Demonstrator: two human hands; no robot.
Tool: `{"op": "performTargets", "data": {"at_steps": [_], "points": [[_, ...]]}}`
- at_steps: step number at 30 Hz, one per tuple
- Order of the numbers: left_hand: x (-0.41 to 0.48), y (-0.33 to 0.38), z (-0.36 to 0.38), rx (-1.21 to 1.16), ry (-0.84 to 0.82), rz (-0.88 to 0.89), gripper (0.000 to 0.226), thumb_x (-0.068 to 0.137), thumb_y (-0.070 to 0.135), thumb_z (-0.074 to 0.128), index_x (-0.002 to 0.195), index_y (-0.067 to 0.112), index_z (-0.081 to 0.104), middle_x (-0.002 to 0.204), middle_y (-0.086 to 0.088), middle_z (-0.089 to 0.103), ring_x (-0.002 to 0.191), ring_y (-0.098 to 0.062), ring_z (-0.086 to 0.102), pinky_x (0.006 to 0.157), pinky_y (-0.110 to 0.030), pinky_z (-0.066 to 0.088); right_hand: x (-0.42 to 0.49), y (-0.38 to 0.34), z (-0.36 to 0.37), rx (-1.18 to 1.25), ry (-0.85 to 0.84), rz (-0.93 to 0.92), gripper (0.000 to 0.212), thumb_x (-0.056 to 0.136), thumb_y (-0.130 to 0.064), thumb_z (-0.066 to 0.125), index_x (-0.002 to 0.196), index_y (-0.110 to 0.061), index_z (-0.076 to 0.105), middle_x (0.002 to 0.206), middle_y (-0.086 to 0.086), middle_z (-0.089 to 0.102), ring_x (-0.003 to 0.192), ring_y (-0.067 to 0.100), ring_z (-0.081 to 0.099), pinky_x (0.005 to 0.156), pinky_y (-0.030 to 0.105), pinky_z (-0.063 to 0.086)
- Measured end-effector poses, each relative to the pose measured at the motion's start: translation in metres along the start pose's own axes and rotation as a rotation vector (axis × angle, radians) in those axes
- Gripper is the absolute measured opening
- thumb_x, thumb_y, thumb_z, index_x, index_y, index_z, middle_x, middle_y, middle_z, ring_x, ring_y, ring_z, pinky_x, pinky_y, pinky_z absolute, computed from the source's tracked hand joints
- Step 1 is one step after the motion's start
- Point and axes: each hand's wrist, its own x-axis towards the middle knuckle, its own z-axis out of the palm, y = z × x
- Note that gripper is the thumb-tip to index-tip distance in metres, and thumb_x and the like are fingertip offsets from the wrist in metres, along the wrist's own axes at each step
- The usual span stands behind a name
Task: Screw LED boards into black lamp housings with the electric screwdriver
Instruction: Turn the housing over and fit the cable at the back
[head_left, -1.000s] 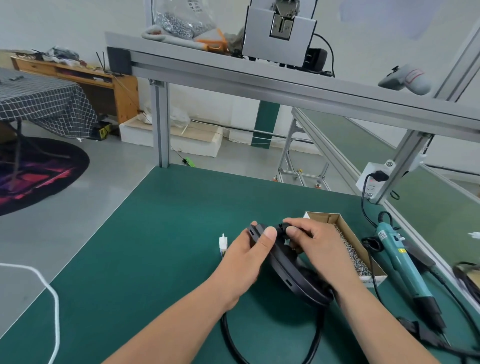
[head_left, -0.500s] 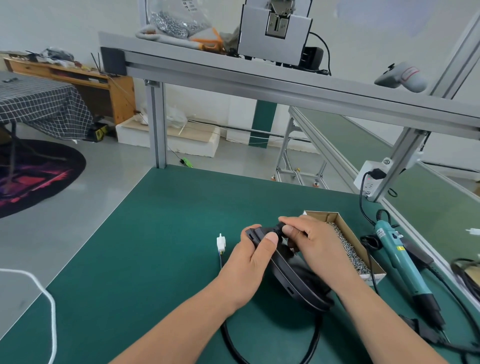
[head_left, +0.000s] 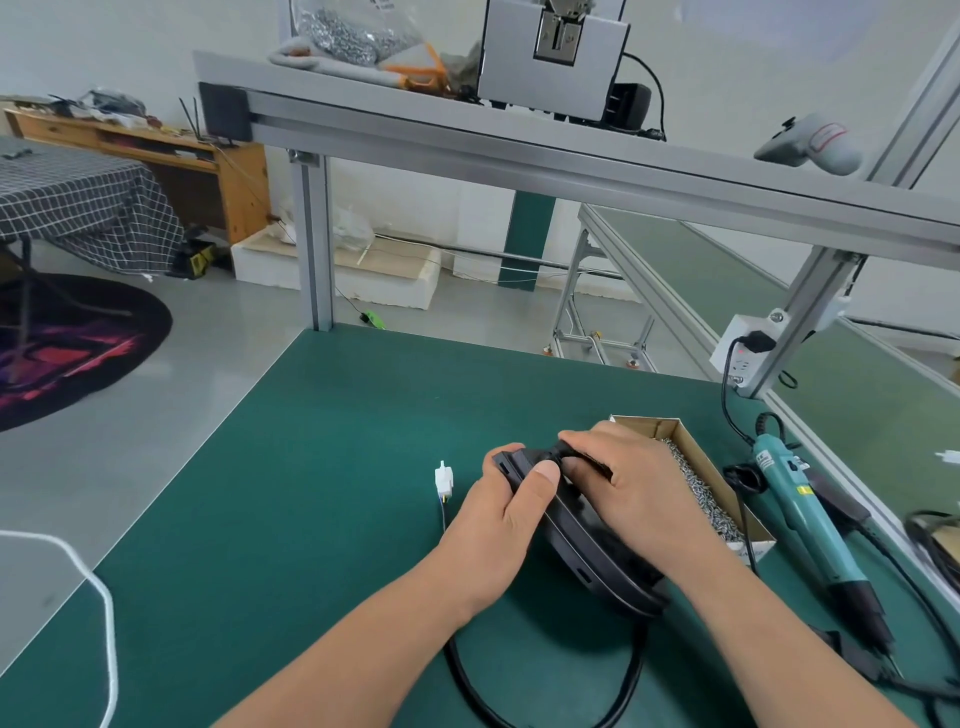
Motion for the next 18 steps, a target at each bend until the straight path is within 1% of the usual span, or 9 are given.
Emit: {"op": "performTargets", "data": {"at_steps": [3,6,8,9,11,12,14,16,18], "points": [[0.000,0.001,0.000,0.020,0.010,-0.013,0.059,0.088,0.076,0.051,0.122,0.027,0.045,0.066,0.023,0.057,0.057,0.001,0.052,0.059,-0.026,0.038,0.000,-0.001,0.001,-0.039,-0.006,-0.024,0.009,0.102,-0.015,0.064,0.093,-0.013,0.067,0.080,-0.005,0.055,0.078,0.016,0.054,0.072,0.044,0.047],[-0.001,0.002,0.000,0.020,0.016,-0.015,0.058,0.089,0.075,0.051,0.123,0.028,0.046,0.066,0.023,0.057,0.057,0.001,0.053,0.060,-0.025,0.038,-0.001,-0.003,0.001,-0.037,-0.036,-0.018,0.014,0.103,-0.015,0.059,0.104,-0.006,0.069,0.085,0.002,0.056,0.080,0.023,0.055,0.074,0.047,0.048],[-0.001,0.002,0.000,0.013,0.024,-0.019,0.051,0.094,0.069,0.051,0.120,0.026,0.046,0.065,0.024,0.056,0.057,0.001,0.053,0.060,-0.024,0.038,0.000,-0.002,0.001,-0.025,-0.076,-0.011,0.022,0.103,-0.014,0.057,0.117,-0.004,0.070,0.089,0.005,0.056,0.084,0.025,0.056,0.078,0.047,0.049],[-0.002,0.002,0.000,0.007,0.029,-0.026,0.046,0.098,0.065,0.051,0.120,0.025,0.047,0.065,0.024,0.056,0.057,0.001,0.052,0.059,-0.023,0.038,-0.001,0.000,0.002,-0.021,-0.098,-0.009,0.025,0.104,-0.011,0.057,0.124,-0.005,0.069,0.092,0.005,0.056,0.087,0.024,0.056,0.082,0.046,0.049],[-0.002,0.002,-0.001,0.004,0.030,-0.039,0.034,0.106,0.057,0.050,0.119,0.025,0.047,0.064,0.026,0.055,0.056,0.003,0.053,0.057,-0.016,0.037,-0.001,0.004,0.002,-0.021,-0.126,-0.013,0.036,0.104,-0.002,0.056,0.139,-0.007,0.064,0.098,0.004,0.056,0.093,0.021,0.056,0.090,0.039,0.047],[-0.003,0.002,-0.001,0.006,0.027,-0.046,0.029,0.109,0.053,0.049,0.117,0.025,0.047,0.063,0.027,0.055,0.055,0.004,0.053,0.055,-0.014,0.037,-0.002,0.006,0.001,-0.012,-0.131,-0.011,0.041,0.104,0.000,0.055,0.143,-0.008,0.062,0.099,0.004,0.056,0.093,0.020,0.056,0.091,0.035,0.046],[-0.004,0.004,-0.001,0.019,0.032,-0.053,0.024,0.110,0.050,0.048,0.112,0.026,0.046,0.059,0.026,0.053,0.051,0.004,0.051,0.055,-0.014,0.035,-0.003,0.007,-0.001,0.007,-0.137,-0.014,0.043,0.104,0.002,0.054,0.145,-0.008,0.061,0.097,0.005,0.056,0.091,0.019,0.055,0.087,0.032,0.046],[-0.005,0.007,0.000,0.032,0.028,-0.053,0.023,0.110,0.049,0.048,0.108,0.026,0.045,0.056,0.025,0.052,0.048,0.004,0.050,0.055,-0.015,0.034,-0.004,0.009,-0.002,0.000,-0.127,-0.020,0.041,0.103,0.001,0.052,0.142,-0.008,0.063,0.093,0.005,0.055,0.087,0.022,0.056,0.083,0.037,0.047],[-0.005,0.008,0.000,0.031,0.019,-0.054,0.023,0.111,0.048,0.048,0.106,0.026,0.045,0.056,0.025,0.052,0.048,0.004,0.051,0.052,-0.011,0.036,-0.004,0.009,-0.002,-0.029,-0.116,-0.020,0.041,0.102,-0.007,0.049,0.139,-0.008,0.065,0.090,0.005,0.055,0.083,0.024,0.057,0.078,0.042,0.049]]}}
